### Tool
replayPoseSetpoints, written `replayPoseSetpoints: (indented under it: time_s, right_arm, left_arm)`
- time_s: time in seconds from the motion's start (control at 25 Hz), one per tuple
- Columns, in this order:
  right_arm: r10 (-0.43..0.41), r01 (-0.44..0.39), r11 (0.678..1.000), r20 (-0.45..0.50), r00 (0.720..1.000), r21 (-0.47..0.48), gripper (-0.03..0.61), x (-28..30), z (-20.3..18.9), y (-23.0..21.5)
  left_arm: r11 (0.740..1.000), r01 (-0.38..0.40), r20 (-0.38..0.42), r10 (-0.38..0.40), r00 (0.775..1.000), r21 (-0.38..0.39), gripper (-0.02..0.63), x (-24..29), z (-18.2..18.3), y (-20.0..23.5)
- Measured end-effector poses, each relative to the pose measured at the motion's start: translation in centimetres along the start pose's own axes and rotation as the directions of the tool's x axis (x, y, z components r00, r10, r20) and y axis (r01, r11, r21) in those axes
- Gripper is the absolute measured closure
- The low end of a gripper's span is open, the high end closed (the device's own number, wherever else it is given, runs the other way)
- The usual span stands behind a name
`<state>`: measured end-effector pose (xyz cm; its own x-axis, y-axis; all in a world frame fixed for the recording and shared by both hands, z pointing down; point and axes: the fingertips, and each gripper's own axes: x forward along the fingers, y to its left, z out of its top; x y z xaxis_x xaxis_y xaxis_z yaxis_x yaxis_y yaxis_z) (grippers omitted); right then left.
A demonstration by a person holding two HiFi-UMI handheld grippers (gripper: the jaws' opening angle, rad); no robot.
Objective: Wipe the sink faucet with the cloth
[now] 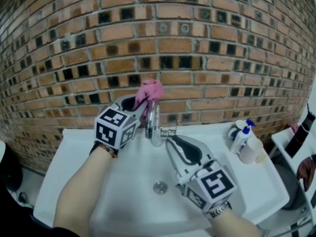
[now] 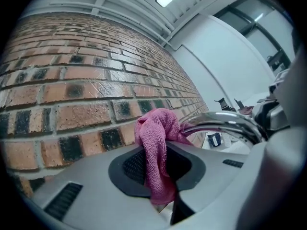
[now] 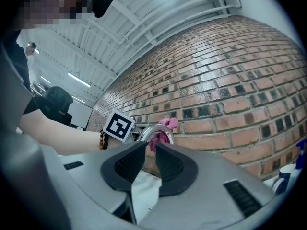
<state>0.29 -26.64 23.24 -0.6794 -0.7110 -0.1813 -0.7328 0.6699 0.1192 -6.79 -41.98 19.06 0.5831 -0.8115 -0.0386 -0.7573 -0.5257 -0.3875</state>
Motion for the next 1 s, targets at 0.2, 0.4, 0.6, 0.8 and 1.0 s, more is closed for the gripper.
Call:
replayPoseSetpoints:
  time_s: [0.2, 0.4, 0.6, 0.8, 1.0]
  right_arm:
    - [0.001, -0.001, 1.000, -0.003, 1.000, 0.009, 0.497, 0.0, -0.1, -0.2]
    - [-0.001, 0.002, 1.000, -0.023, 1.000, 0.021, 0.497, 0.0, -0.7, -0.3]
    - [-0.004, 0.005, 1.000, -0.027, 1.000, 0.016, 0.497, 0.1, -0.7, -0.4]
    - [-0.007, 0.007, 1.000, -0.036, 0.999, 0.019, 0.497, 0.1, -1.0, -0.5]
    - [-0.002, 0.003, 1.000, -0.048, 0.999, 0.020, 0.497, 0.2, -1.4, -0.4]
  left_arm:
    - [1.000, 0.014, -0.029, -0.014, 0.999, -0.006, 0.545, 0.9, -1.3, 0.0]
    - [0.999, 0.034, -0.075, -0.034, 0.997, -0.004, 0.545, 1.5, -3.2, -0.3]
    - [0.999, 0.037, -0.109, -0.037, 0.993, -0.001, 0.543, 1.9, -4.7, -0.4]
    - [0.999, 0.053, -0.157, -0.051, 0.986, 0.007, 0.543, 2.2, -6.8, -1.0]
    - [0.998, 0.063, -0.206, -0.059, 0.977, 0.012, 0.543, 2.4, -9.2, -1.7]
